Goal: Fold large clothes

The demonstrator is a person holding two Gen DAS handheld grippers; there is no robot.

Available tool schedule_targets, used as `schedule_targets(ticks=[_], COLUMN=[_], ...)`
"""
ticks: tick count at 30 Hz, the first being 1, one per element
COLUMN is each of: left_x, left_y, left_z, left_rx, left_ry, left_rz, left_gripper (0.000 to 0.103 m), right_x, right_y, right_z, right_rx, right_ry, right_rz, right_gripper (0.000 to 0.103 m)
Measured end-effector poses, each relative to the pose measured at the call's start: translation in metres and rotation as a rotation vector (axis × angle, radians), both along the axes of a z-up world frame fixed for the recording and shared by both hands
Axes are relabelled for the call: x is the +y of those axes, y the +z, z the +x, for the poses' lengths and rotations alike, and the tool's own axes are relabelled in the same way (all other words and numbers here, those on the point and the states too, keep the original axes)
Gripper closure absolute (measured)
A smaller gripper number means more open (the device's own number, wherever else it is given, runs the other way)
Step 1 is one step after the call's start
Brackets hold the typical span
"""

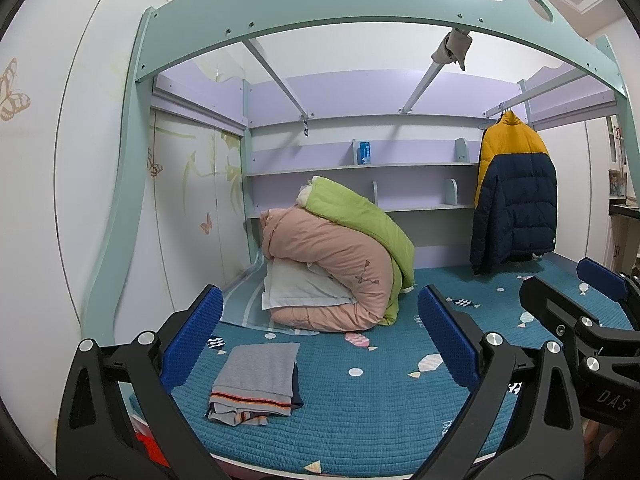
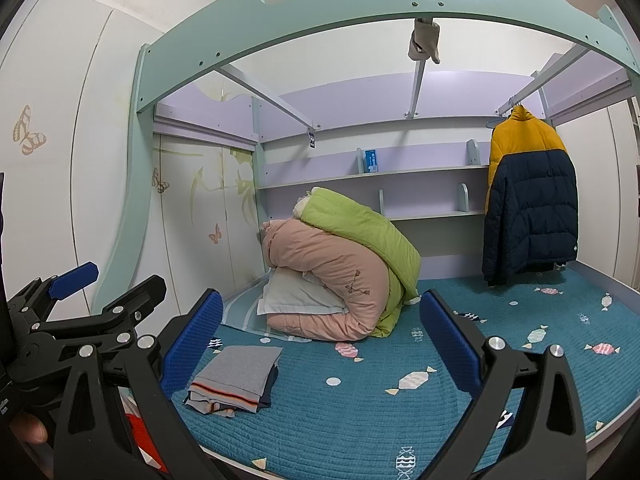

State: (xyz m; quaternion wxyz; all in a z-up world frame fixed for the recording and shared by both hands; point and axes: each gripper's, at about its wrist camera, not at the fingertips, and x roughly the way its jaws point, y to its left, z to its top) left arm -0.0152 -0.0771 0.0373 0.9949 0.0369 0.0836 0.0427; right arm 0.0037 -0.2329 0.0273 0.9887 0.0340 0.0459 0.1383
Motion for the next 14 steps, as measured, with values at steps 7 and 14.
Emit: schedule_targets(ticks=[7, 14], left_x=[0.003, -0.009], left_y=[-0.003, -0.020], left_z=[0.009, 0.042], left_rx=[0.009, 0.053], left_ry=[0.004, -0.006], left_rz=[0.001, 0.051], left_gripper=[0.005, 0.005], right_x=[0.007, -0.015], right_y=[-0.002, -0.011], right_z=[0.004, 0.027], right_rx=[0.001, -0.026], right_ry=[-0.014, -0.082], right_rz=[0.019, 0.103], right_gripper=[0.008, 0.008])
